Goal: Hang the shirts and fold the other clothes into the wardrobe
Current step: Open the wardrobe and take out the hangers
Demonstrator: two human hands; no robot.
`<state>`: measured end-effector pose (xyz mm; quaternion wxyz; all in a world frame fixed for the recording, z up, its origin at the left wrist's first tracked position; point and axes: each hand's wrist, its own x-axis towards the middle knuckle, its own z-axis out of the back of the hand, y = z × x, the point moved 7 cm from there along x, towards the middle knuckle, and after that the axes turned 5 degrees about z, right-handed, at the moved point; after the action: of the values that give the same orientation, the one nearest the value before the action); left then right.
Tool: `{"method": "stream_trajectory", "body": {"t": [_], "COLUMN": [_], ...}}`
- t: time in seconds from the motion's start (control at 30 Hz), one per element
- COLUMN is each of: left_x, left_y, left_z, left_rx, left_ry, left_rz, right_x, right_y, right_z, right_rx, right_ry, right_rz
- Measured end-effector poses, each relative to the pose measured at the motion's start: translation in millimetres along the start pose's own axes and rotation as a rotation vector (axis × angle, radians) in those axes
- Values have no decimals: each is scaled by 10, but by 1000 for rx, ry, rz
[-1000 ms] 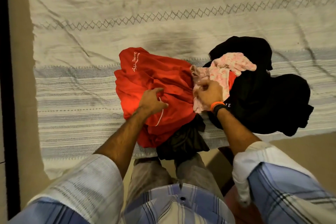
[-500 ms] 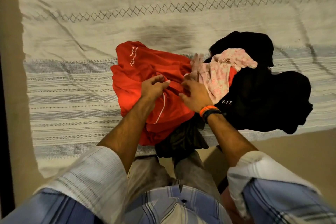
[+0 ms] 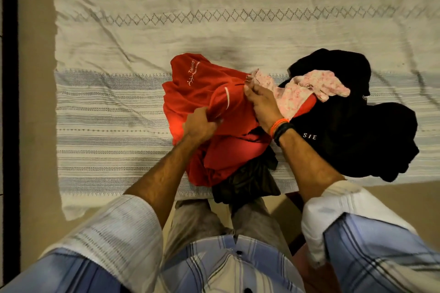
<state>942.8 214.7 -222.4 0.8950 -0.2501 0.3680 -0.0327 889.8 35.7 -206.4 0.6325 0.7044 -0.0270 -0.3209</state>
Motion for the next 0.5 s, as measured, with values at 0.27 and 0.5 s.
{"method": "stream_trajectory", "body": {"t": [0.27,0.5], "left_x": [-354,-834], "left_y": [-912,-1572], "left_z": [1000,1955], "left_rx": [-649,-702], "left_ry": [-45,-74], "left_rz": [-327,-551], "right_x": [-33,-424], "right_y": [920,2005], "right_z": [-92,-476], "right_rx": [-279,-526], "right_ry": [-46,-42], "right_rz": [200,627]}}
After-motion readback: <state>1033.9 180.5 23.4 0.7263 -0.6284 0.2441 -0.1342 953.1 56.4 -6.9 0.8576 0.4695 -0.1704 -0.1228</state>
